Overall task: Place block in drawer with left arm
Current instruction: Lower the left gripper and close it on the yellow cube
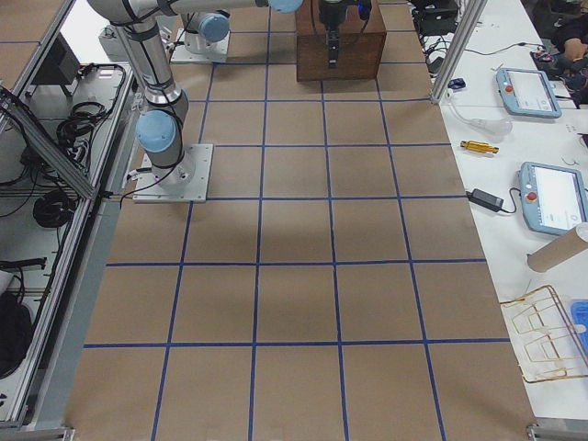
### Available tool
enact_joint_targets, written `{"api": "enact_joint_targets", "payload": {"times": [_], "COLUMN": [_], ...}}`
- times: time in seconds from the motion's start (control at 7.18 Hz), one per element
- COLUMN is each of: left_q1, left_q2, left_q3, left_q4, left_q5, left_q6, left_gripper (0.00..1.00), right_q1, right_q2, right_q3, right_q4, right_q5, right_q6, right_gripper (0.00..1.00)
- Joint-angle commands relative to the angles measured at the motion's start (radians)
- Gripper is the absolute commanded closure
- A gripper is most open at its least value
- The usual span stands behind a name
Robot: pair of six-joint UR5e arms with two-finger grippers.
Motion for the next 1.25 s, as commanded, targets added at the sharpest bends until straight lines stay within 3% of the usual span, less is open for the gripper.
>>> {"api": "enact_joint_targets", "payload": {"times": [0.0,1.11], "left_q1": [0.002,0.028], "left_q2": [-0.033,-0.049], "left_q3": [0.013,-0.005], "left_q4": [0.024,0.024], "left_q5": [-0.046,-0.053], "left_q6": [0.15,0.158], "left_gripper": [0.04,0.04], "right_q1": [-0.002,0.0], "right_q2": [-0.001,-0.001], "right_q3": [0.0,0.0], "right_q4": [0.0,0.0], "right_q5": [0.0,0.0], "right_q6": [0.0,0.0], "right_gripper": [0.0,0.0]}}
